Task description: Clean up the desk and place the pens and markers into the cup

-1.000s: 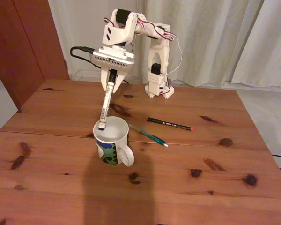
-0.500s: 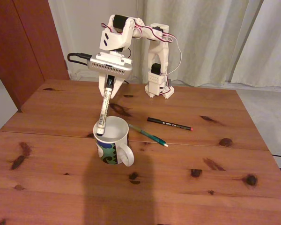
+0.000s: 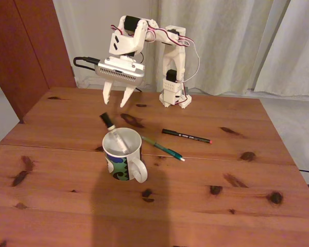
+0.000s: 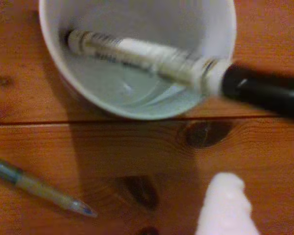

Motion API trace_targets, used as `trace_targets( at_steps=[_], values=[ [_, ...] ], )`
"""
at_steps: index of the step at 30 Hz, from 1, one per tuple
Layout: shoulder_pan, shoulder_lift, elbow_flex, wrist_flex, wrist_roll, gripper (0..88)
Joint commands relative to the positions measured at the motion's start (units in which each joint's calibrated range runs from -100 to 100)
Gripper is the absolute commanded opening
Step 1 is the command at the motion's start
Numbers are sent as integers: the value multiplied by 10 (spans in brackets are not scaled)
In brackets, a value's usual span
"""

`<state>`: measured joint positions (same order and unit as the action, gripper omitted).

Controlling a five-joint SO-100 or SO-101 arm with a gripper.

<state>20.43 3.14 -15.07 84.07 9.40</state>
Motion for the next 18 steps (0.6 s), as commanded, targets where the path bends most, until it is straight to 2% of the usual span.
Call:
trace_targets(
  at_steps=[1, 10, 18],
  values=[
    [0, -8, -32, -9, -1, 163],
    [-4, -81, -22, 103, 2, 163],
    [-53, -219, 172, 139, -9, 162]
  ],
)
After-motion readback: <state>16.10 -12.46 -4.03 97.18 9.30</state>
